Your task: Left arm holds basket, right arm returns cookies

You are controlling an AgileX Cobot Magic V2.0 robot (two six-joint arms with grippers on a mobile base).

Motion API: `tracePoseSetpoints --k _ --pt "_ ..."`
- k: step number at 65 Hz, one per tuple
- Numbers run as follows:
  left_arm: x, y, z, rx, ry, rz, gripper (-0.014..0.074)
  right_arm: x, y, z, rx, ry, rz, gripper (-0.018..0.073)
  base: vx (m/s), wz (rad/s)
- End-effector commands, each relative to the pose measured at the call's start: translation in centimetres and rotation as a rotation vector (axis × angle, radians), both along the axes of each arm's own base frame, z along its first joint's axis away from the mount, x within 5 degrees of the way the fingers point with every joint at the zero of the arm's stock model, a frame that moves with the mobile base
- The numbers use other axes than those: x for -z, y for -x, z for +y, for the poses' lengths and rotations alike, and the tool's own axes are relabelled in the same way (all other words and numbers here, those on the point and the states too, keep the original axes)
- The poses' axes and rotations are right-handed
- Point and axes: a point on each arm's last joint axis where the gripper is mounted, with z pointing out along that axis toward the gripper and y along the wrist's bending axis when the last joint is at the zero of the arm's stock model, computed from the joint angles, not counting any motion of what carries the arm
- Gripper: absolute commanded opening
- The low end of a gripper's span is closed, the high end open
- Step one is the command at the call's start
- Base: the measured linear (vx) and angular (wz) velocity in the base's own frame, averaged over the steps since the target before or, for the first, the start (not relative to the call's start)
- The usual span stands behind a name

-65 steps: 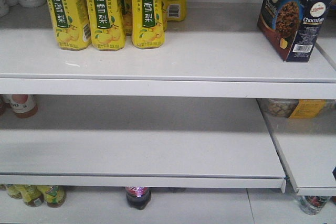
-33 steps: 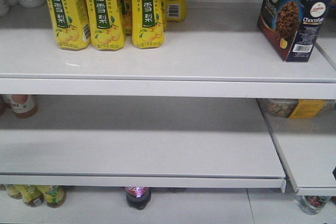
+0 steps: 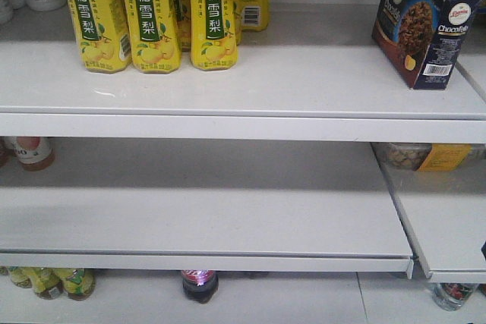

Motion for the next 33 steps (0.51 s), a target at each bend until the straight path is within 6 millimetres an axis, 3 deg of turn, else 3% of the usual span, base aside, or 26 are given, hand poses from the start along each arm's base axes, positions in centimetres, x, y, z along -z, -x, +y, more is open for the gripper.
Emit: tracePoseSetpoints --k 1,33 --pt "-2.13 0.25 -0.04 0.007 -0.025 -0.158 -0.0003 -1.14 -0.12 -0.46 0.052 0.028 -0.051 -0.0011 0.00 0.00" --pt "-2.13 0.25 -0.04 0.007 -0.025 -0.158 -0.0003 -1.31 0.05 -0.82 0.094 0.078 -0.076 -0.0011 0.00 0.00"
